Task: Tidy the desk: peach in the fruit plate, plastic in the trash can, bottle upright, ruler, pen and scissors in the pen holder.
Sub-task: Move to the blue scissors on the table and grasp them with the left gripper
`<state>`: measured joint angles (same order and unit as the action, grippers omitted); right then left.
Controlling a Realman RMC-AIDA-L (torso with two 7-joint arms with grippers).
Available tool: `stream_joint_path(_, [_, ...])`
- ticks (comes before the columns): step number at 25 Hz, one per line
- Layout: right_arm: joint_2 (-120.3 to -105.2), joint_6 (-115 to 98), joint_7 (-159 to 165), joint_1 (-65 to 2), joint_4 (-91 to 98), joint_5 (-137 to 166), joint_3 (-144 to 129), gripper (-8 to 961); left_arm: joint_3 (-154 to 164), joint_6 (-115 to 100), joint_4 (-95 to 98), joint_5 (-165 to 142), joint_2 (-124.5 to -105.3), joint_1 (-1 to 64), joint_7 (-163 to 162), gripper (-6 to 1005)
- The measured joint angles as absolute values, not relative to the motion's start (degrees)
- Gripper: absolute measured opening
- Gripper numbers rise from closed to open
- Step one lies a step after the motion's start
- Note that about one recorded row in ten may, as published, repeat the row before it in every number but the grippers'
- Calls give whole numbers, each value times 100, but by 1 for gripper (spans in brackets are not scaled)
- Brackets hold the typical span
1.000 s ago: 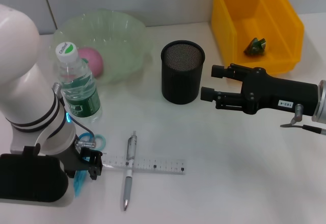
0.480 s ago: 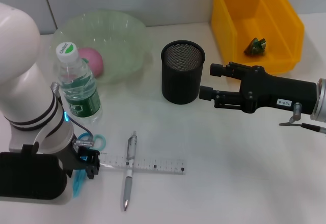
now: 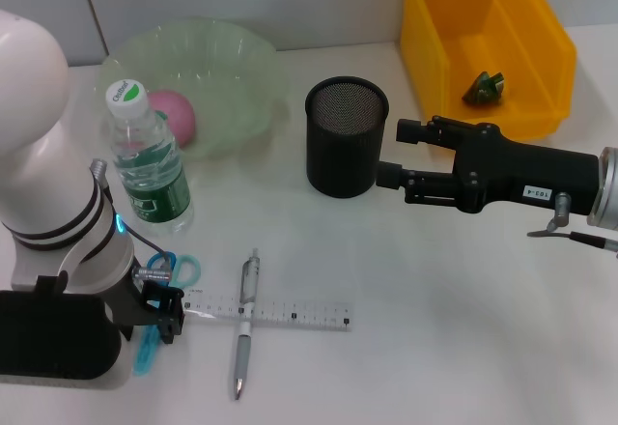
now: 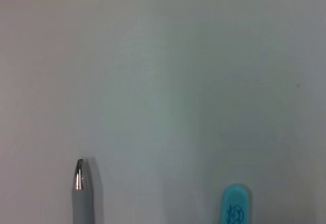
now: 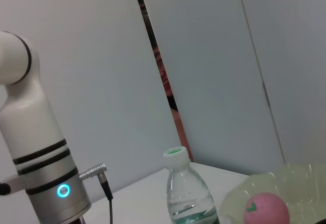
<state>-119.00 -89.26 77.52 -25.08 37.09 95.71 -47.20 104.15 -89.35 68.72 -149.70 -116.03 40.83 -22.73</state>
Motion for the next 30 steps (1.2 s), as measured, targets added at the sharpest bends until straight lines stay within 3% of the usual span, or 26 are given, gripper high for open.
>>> stream_joint_path(18, [-11900,-8930,7776,-2504,3745,9571,-4719,824,10450,-8957,6888,-14940,-11601,4092,-2183,418])
stream_joint_path(23, [-11900,-8992,7786,-2490,3755,9557,-4720,825,10451,-8965,6851,-14891,-11605,4100,-2181,254])
stream_joint_path(30, [-11900,-9010,7787,-2495,3762,9546,-4719,824,10421,-8953,6871,-14862,-11610,4096,-2222,234])
